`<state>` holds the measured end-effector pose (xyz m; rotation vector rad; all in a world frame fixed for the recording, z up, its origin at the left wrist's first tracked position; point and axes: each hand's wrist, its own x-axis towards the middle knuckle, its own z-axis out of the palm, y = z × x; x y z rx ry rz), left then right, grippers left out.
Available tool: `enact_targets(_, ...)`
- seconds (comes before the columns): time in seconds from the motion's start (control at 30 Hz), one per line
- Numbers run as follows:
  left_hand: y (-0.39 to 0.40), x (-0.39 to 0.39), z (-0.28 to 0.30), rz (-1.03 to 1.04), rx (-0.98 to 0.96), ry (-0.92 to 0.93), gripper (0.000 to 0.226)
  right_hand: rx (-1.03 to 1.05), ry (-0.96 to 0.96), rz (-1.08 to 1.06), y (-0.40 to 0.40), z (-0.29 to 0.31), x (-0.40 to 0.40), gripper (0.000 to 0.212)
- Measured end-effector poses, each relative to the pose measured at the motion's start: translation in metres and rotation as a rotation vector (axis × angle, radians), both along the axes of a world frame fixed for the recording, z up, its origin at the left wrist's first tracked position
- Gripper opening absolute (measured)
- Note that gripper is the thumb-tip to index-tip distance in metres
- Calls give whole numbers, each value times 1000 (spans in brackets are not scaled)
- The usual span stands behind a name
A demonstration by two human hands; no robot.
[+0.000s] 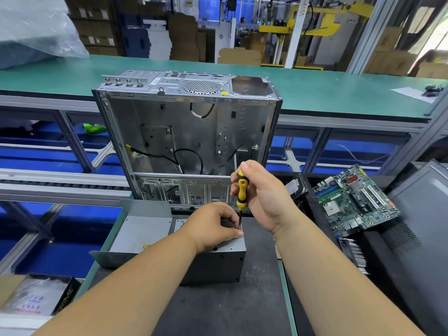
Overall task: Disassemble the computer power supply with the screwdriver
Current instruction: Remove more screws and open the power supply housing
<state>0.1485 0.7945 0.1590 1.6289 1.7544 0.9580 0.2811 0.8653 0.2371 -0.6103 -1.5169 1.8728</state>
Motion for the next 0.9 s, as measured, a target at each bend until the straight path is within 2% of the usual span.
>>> enact_targets(0.13,-1,-1,0,-3,5,17,19,-24,14,-21,-4,1,-2,25)
enact_targets(0.43,-2,0,-1,2,6,24,15,-120,30,-55,-8,1,-11,52)
enact_targets(0.5,-1,-1,-1,1,5,24,15,-121,58,-38,-8,-2,-11,49)
enact_targets(0.63,0,-1,-2,2,11,18,15,-25,54,-61,-5,-7,-6,26)
enact_targets(0.9,-1,-1,-1,10,13,25,18,-118,18,-101,6,-3,6,26)
